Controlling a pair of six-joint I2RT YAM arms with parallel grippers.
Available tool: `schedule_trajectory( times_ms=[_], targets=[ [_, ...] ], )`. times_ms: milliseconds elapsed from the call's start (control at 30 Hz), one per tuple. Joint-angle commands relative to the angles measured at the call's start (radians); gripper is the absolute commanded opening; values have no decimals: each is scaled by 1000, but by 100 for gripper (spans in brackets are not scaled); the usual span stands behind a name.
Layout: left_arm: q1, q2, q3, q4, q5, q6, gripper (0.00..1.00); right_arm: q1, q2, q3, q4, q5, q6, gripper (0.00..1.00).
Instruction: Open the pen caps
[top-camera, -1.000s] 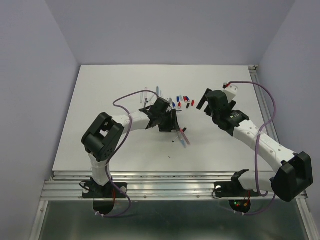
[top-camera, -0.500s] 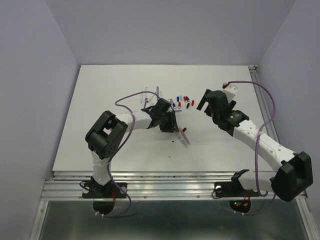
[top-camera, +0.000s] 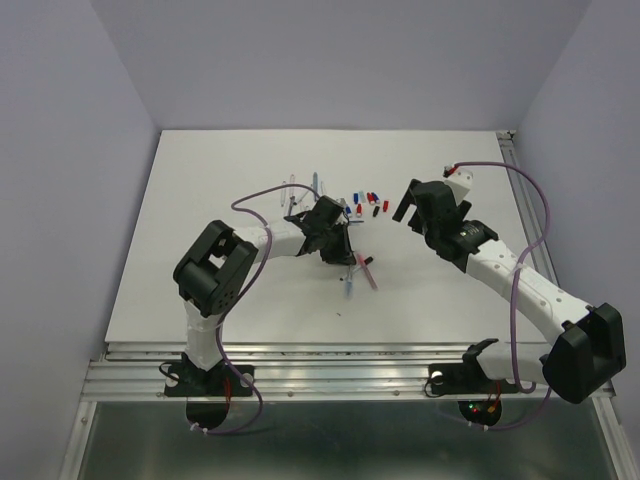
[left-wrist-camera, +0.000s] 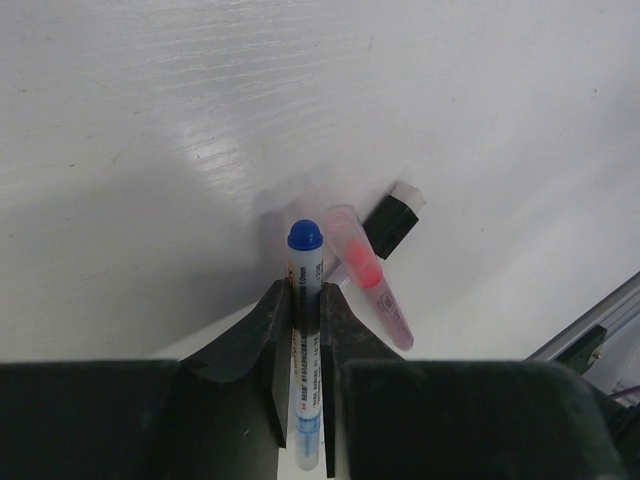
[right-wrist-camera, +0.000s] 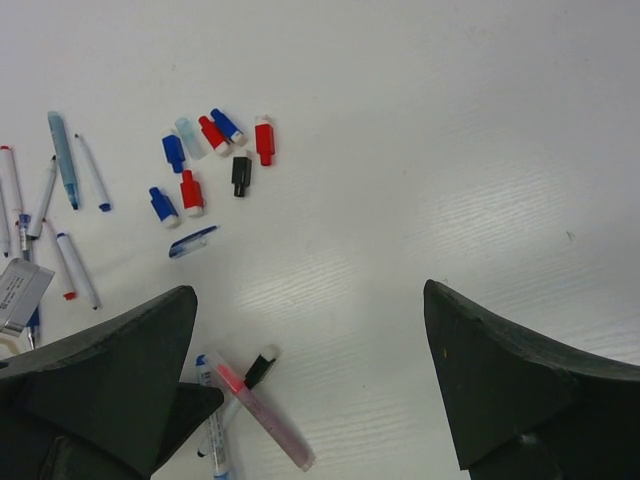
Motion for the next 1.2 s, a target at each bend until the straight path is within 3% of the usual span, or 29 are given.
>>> schedule_trajectory(
  times_ms=[0, 133, 433, 600, 700, 800, 1000, 1167],
  targets=[
    [-6, -15, 45, -14, 26, -13, 1, -9, -19, -16, -6, 4, -7, 100],
    [-6, -47, 45, -12, 26, -20, 0, -9, -37, -27, 5, -33, -22, 100],
    [-6, -227, -23, 18, -43, -44, 0, -9, -176, -105, 146, -341, -111, 100],
    [-6, -350, -66, 21, -100, -81, 0, -9, -213, -135, 236, -712, -191, 100],
    [-3, -396, -61, 12, -190, -125, 0, -9, -203, -170, 320, -952, -202, 100],
    [-3, -461, -32, -31, -337, -165, 0, -7, -158, -170, 383, -1074, -154, 100],
    [-5, -502, -20, -38, -404, -207, 0, 17, -72, -141, 509, -1165, -91, 96],
    [-5, -518, -32, -29, -417, -244, 0, 47, 26, -84, 459, -1107, -81, 86]
  ],
)
